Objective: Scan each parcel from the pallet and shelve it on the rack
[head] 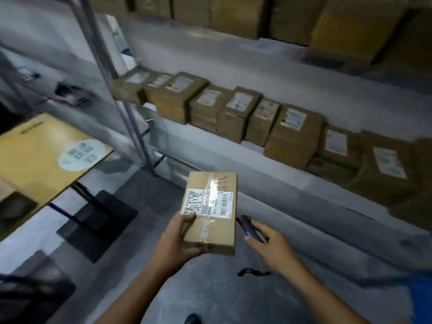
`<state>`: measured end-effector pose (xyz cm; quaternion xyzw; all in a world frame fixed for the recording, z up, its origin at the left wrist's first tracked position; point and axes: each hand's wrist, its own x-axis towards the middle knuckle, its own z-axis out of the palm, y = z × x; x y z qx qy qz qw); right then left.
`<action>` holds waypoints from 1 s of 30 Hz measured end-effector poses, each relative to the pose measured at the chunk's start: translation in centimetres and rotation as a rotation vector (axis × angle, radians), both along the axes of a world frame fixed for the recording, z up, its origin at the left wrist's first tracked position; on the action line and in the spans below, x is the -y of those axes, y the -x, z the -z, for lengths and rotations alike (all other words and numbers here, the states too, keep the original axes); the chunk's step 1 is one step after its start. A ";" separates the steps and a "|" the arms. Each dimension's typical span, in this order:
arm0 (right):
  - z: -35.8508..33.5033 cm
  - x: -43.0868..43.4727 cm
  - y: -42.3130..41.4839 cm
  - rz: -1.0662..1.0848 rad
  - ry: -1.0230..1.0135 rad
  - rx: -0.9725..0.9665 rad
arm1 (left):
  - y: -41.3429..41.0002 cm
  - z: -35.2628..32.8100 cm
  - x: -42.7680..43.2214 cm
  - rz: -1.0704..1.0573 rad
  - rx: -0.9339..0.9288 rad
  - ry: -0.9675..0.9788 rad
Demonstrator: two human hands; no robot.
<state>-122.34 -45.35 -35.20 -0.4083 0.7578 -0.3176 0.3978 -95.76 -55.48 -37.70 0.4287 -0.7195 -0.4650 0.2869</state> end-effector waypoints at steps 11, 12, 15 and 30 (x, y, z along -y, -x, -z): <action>1.1 15.0 -8.8 -0.193 -0.065 -0.043 | -10.4 0.9 10.2 -0.171 0.060 -0.046; 1.4 16.4 -9.2 -0.203 -0.079 -0.057 | -10.8 1.1 11.4 -0.177 0.071 -0.045; 2.6 21.0 -9.8 -0.259 -0.091 -0.113 | -11.6 2.0 15.6 -0.181 0.089 -0.035; 6.3 43.7 -11.2 -0.383 -0.179 -0.151 | -13.5 4.3 36.4 -0.212 0.246 -0.111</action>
